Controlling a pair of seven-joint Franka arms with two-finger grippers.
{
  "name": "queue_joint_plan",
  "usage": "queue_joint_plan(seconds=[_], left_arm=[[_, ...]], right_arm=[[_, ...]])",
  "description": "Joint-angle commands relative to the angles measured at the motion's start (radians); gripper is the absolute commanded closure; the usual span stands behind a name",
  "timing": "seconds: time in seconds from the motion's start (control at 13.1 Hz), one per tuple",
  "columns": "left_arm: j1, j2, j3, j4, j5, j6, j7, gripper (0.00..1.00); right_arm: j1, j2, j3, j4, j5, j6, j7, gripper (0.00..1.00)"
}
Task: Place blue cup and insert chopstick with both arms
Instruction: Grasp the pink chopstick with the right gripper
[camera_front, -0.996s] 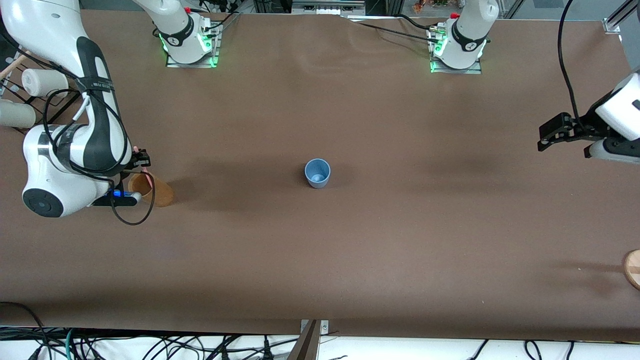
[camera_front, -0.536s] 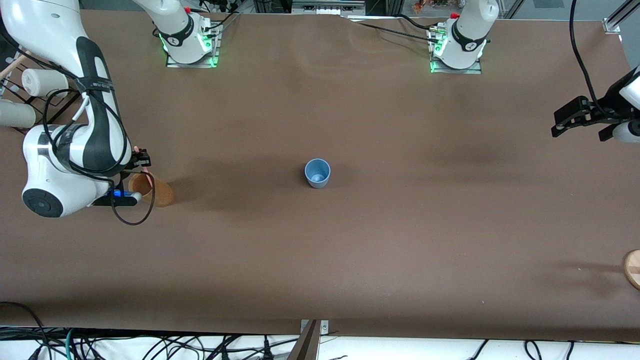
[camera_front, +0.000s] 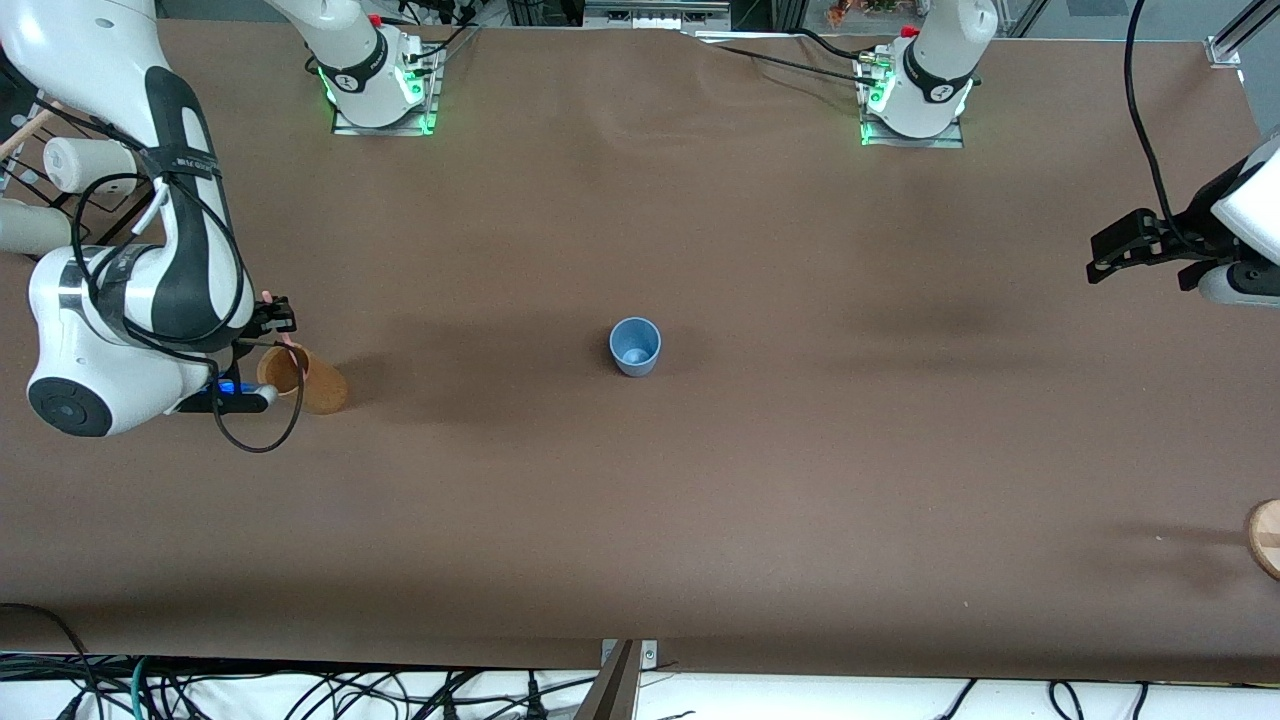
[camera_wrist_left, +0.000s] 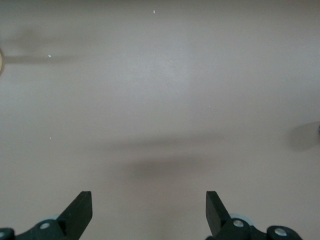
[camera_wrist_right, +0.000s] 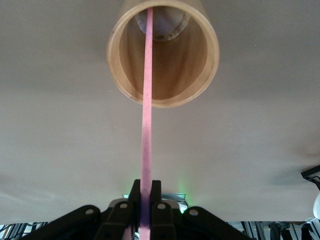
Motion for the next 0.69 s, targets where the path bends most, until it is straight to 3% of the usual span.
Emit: queue_joint_plan(seconds=[0.0,0.61], left_arm=[[-0.007,0.006,0.000,0.007,-0.001,-0.008,-0.007,0.00],[-0.006,0.011,0.000,0.007,-0.001,-0.008,-0.003,0.00]], right_arm=[[-0.011,0.031,0.003,0.061,0.017,-0.035,-0.024,1.00],[-0.010,0.029,0.005,0.169,0.015,-0.166,-0.025,1.00]])
